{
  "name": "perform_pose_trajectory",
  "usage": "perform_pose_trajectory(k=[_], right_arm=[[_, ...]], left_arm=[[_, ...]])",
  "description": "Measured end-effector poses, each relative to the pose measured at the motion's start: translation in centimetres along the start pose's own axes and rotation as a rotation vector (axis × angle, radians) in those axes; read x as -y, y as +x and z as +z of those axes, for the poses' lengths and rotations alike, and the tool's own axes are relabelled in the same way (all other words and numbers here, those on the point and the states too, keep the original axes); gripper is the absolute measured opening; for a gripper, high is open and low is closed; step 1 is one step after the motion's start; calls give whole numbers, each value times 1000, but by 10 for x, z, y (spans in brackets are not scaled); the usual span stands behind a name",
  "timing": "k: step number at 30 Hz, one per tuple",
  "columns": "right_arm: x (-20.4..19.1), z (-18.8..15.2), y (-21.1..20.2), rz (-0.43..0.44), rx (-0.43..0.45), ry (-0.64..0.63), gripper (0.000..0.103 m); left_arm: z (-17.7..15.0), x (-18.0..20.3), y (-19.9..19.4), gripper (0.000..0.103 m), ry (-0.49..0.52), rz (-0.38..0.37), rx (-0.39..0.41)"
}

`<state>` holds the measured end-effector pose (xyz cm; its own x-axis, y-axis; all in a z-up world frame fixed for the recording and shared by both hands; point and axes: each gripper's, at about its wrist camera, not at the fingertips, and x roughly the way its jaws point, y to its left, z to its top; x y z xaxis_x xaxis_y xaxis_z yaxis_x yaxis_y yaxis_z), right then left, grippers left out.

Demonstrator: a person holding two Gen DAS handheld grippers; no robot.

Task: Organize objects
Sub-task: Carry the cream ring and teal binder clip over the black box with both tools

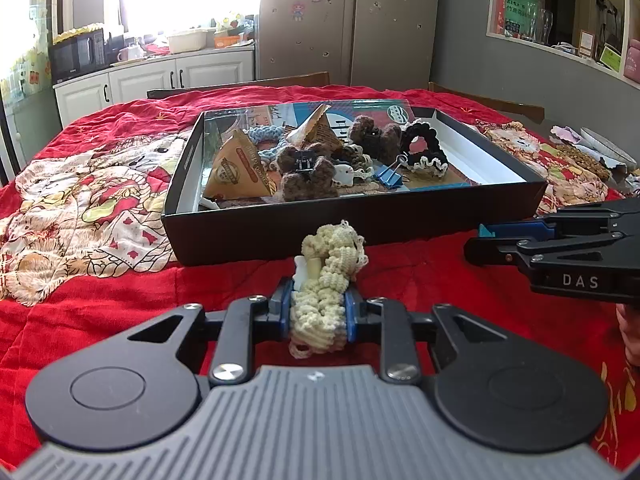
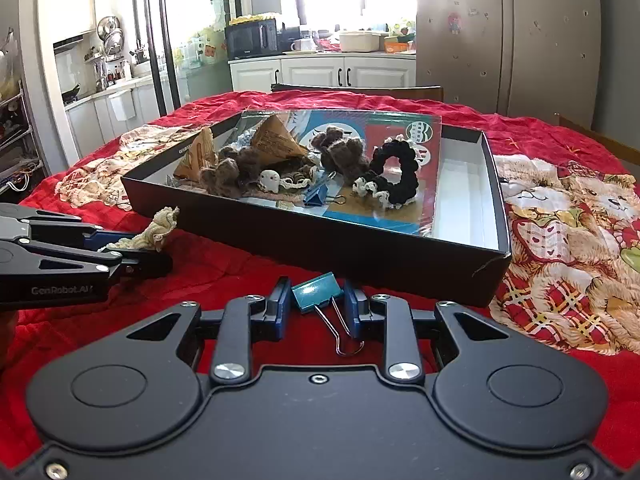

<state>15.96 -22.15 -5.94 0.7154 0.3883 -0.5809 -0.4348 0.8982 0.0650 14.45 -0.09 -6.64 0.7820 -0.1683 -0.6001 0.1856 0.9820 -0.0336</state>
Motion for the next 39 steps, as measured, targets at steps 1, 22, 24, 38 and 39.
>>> perform_pose_trajectory(k=[1,22,24,38,39], right_arm=[[0,0,0,0,1,-1,27],[-11,2,-16,10,51,-38,27],[-12,3,-17,12,55,-41,27],[-22,34,-44,24,131,-92,27],[-22,37,-45,20,137,-98,27]], left_arm=[[0,0,0,28,0,0,0],[11,4,-16,28,-8,-22,23],[13,3,-19,28,-11,-26,31],[49,-10,-36,28,4,-8,96],[52,-12,-37,28,7,-5,103]])
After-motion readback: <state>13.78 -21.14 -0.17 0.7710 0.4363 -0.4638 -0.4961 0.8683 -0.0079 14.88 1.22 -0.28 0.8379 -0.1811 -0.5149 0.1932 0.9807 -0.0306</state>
